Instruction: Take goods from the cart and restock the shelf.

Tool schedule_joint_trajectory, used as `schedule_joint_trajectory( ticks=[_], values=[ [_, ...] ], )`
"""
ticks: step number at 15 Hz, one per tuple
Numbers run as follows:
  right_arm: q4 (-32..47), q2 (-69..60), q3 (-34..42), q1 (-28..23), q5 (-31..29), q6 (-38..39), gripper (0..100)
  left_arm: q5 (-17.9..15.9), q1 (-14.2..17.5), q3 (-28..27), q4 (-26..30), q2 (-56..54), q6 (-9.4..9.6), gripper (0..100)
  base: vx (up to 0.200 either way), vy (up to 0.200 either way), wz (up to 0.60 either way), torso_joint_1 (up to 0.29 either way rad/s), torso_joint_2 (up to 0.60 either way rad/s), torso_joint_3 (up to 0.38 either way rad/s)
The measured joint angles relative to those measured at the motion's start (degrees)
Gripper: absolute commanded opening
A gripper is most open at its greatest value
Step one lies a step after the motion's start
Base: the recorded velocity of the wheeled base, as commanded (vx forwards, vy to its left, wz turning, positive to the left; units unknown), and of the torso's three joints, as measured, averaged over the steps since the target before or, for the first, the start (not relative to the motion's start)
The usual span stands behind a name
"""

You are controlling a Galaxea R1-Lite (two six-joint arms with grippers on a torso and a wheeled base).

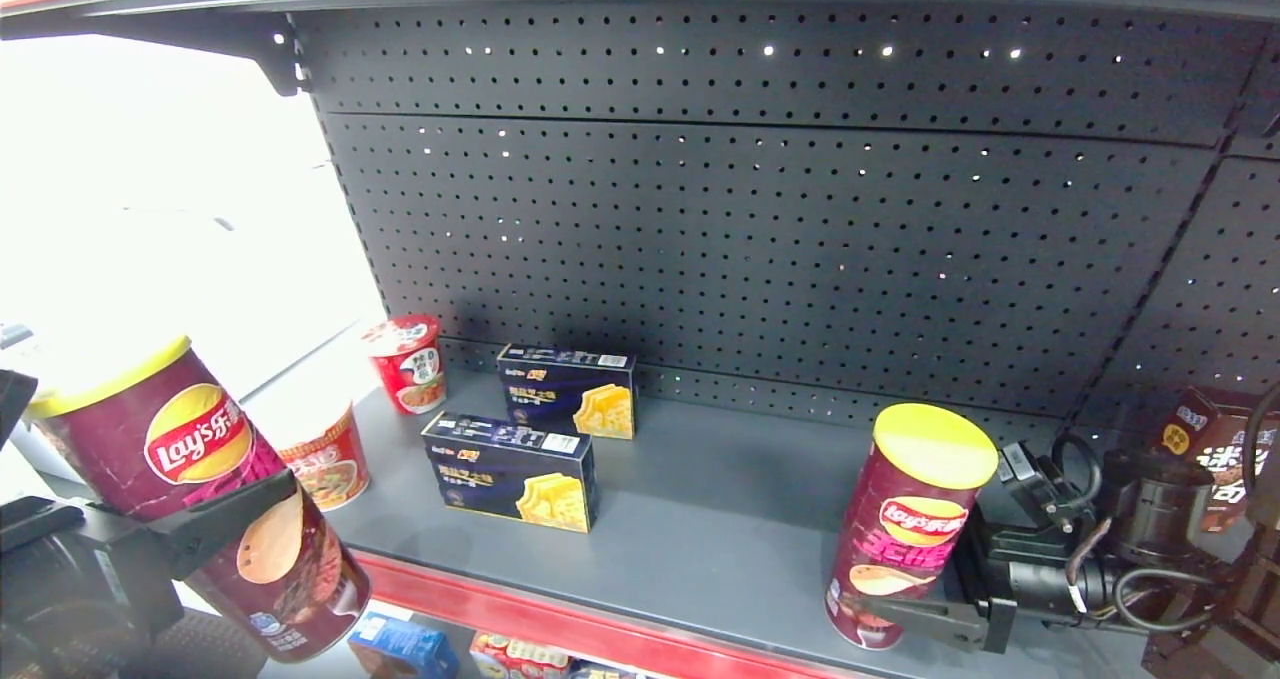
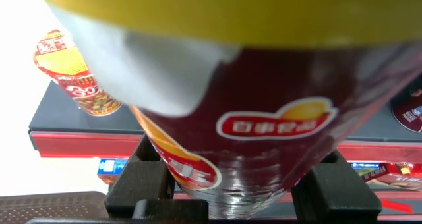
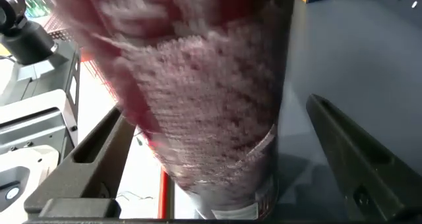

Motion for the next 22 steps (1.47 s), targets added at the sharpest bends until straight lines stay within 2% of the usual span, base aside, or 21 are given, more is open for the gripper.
schedule_joint_trajectory(
  ticks=[11, 22],
  values=[
    [0.44, -8.94, -1.0, -1.1, 0.1, 4.24, 100, 0.24, 0.0, 0.74, 0.04, -0.38, 0.0, 0, 0.0, 0.0, 0.0, 0.0, 0.0, 0.0],
    [0.79, -14.91, 0.29, -2.34, 0.18, 4.99, 100, 0.52, 0.02, 2.79, 0.39, -1.77, 0.0, 0, 0.0, 0.0, 0.0, 0.0, 0.0, 0.0]
  ],
)
